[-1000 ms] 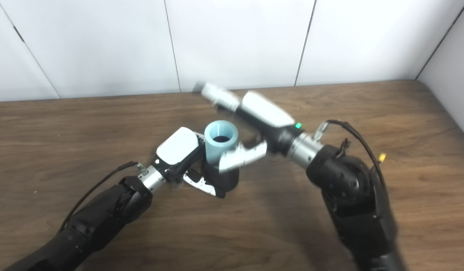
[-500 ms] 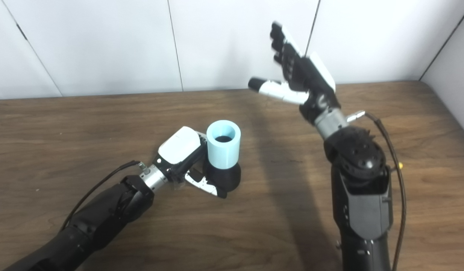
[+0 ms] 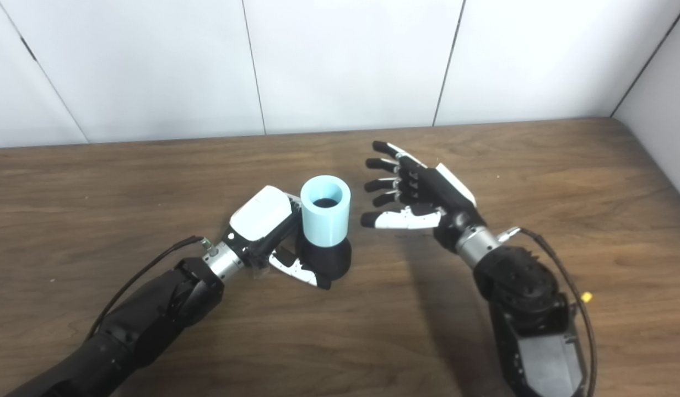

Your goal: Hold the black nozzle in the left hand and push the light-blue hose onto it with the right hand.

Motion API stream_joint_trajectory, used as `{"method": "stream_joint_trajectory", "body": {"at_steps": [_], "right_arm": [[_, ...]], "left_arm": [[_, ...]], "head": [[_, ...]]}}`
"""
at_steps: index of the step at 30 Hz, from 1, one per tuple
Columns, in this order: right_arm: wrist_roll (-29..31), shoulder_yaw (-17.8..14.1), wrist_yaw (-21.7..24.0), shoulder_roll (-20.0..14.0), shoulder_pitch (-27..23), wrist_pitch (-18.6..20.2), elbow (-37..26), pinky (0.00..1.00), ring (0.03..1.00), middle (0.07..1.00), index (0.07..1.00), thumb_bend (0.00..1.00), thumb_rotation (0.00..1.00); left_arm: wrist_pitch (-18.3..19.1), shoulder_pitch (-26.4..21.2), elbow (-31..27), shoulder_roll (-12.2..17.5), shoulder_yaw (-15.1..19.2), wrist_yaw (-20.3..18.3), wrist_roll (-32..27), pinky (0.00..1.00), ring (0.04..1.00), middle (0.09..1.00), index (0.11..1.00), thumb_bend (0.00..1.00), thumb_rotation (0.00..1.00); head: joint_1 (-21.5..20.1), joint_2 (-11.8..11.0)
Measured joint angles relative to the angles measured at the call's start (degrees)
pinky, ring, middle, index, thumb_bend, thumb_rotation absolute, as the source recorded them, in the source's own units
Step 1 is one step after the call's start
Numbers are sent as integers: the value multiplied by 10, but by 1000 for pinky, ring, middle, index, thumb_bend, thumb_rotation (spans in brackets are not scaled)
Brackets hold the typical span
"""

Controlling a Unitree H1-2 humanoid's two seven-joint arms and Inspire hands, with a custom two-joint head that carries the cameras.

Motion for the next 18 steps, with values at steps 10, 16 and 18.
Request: {"method": "stream_joint_trajectory", "body": {"at_steps": [10,16,18], "right_arm": [[-19,4,-61,28,27,-18,28,571,710,850,905,790,213],[-21,9,-74,40,56,-36,57,617,709,862,901,786,199],[-21,11,-81,46,59,-48,58,624,714,870,905,783,198]], "left_arm": [[37,20,-40,3,13,-18,-1,414,524,553,509,518,30],[136,83,-162,8,41,-71,-3,734,906,959,957,991,295],[159,107,-201,12,52,-97,-4,785,967,992,992,1000,331]], "head": [[13,-7],[15,-8],[15,-8]]}}
